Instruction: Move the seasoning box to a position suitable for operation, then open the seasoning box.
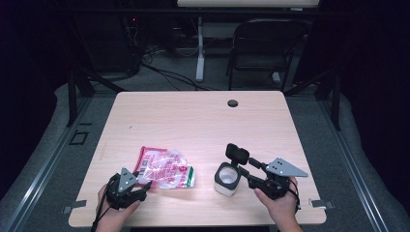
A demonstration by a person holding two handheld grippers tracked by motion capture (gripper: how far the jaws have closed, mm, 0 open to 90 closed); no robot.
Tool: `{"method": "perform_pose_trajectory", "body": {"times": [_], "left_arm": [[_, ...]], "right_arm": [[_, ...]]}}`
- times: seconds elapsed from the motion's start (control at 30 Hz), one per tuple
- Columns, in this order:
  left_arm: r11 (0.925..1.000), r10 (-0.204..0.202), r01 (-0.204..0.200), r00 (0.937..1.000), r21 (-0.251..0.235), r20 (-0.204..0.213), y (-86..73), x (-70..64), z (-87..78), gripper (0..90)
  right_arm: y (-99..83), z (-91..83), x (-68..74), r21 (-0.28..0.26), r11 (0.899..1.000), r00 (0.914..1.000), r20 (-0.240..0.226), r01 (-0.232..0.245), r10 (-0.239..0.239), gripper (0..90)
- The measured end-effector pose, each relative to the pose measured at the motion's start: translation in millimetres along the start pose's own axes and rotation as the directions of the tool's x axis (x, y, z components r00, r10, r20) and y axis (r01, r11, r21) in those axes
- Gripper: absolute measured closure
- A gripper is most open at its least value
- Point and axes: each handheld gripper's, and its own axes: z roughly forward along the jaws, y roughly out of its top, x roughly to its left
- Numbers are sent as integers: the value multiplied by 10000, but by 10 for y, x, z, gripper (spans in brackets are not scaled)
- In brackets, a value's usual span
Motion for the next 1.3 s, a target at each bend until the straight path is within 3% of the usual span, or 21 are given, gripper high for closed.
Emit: {"method": "perform_pose_trajectory", "body": {"times": [0.2, 0.47, 0.77, 0.87, 1.03, 1.3], "left_arm": [[9998, -107, 107, 9999, -156, 1, 9, 13, -18, 413], [9972, -430, 448, 9986, -605, 294, 31, 25, -55, 433], [9926, -825, 864, 9954, -858, 479, 26, 72, -78, 444], [9900, -1020, 1064, 9935, -926, 508, 24, 89, -86, 449], [9862, -1164, 1210, 9921, -1132, 467, 23, 120, -109, 455], [9837, -1331, 1379, 9899, -1158, 485, 17, 158, -90, 455]], "right_arm": [[35, -32, -55, -57, 9995, 9994, 149, -314, 315, 488], [171, -11, -88, 127, 9995, 9995, 74, -294, 293, 487], [329, -6, -149, 184, 9992, 9988, 334, -356, 350, 480], [368, 6, -171, 109, 9985, 9984, 194, -537, 534, 487], [484, 31, -196, 422, 9976, 9980, -293, -550, 562, 501], [635, 112, -217, 529, 9969, 9977, -318, -580, 598, 512]]}}
